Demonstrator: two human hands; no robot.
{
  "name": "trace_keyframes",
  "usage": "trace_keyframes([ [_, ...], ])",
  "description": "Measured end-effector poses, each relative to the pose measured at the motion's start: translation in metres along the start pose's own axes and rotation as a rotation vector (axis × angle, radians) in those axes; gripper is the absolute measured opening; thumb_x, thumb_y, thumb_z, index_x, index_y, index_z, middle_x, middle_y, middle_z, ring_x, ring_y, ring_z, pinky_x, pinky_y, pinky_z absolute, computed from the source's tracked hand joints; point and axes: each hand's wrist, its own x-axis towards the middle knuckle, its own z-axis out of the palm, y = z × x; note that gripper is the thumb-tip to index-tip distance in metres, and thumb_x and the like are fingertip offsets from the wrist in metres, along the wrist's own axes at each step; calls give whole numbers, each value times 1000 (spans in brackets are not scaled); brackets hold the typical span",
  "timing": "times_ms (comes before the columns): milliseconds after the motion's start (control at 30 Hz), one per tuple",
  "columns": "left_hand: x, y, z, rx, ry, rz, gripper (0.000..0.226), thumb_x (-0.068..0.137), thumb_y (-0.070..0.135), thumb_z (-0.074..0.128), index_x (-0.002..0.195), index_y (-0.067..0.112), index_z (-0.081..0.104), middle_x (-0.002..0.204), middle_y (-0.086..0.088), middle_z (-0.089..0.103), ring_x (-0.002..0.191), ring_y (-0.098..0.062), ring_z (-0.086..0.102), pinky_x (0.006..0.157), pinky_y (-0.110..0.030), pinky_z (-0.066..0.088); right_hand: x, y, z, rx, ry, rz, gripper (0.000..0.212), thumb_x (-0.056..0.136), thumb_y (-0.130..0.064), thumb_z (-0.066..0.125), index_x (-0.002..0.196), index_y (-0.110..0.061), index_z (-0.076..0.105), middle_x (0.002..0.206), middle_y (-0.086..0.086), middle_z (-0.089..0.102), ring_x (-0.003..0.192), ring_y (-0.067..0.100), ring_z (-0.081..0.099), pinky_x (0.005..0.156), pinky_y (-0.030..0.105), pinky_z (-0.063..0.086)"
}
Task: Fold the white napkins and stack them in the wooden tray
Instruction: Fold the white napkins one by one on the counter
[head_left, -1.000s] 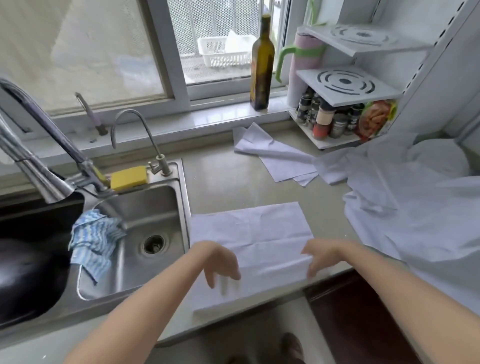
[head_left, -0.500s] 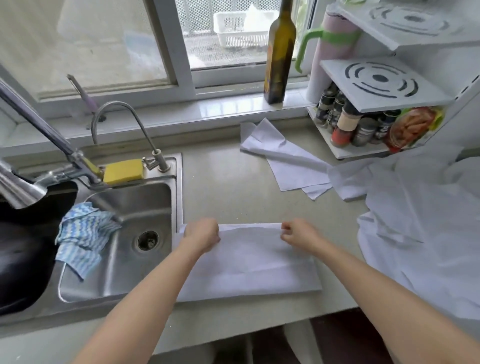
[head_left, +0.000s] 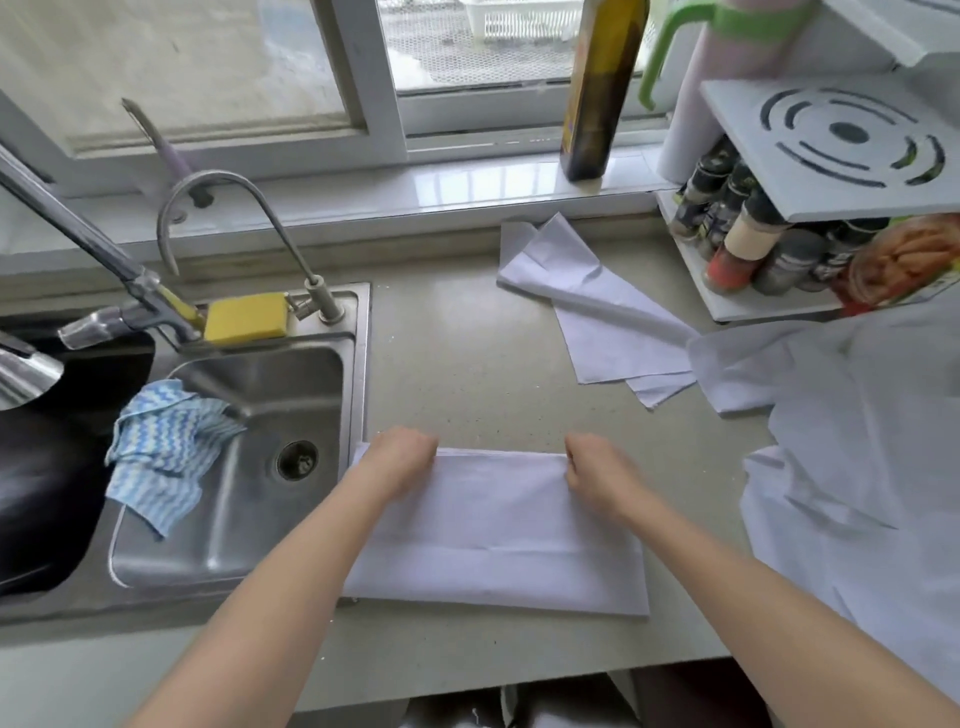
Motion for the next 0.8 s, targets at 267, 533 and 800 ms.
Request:
trace_keyframes([
  [267, 10, -8, 0, -52, -36, -12, 21, 88, 0, 35, 93, 11, 52, 110, -14, 60, 103, -32, 56, 93, -51, 46, 2, -8, 5, -20, 48, 104, 11, 90, -7, 37, 88, -17, 41, 109, 14, 58, 100, 31, 55, 70, 33, 37],
  [533, 16, -12, -4, -90, -10, 15, 28, 89, -8, 32, 106, -2, 53, 112, -20, 56, 103, -35, 56, 86, -41, 44, 1, -14, 7, -71, 97, 142, 17, 90, -5, 36, 99, -9, 50, 108, 14, 58, 100, 32, 56, 70, 34, 36],
  [800, 17, -15, -4, -100, 42, 39, 24, 92, -6, 32, 107, -3, 51, 112, -21, 53, 102, -37, 56, 84, -42, 43, 0, -14, 4, -80, 104, 139, 13, 93, -3, 39, 99, -8, 48, 110, 12, 46, 92, 33, 56, 68, 36, 39],
])
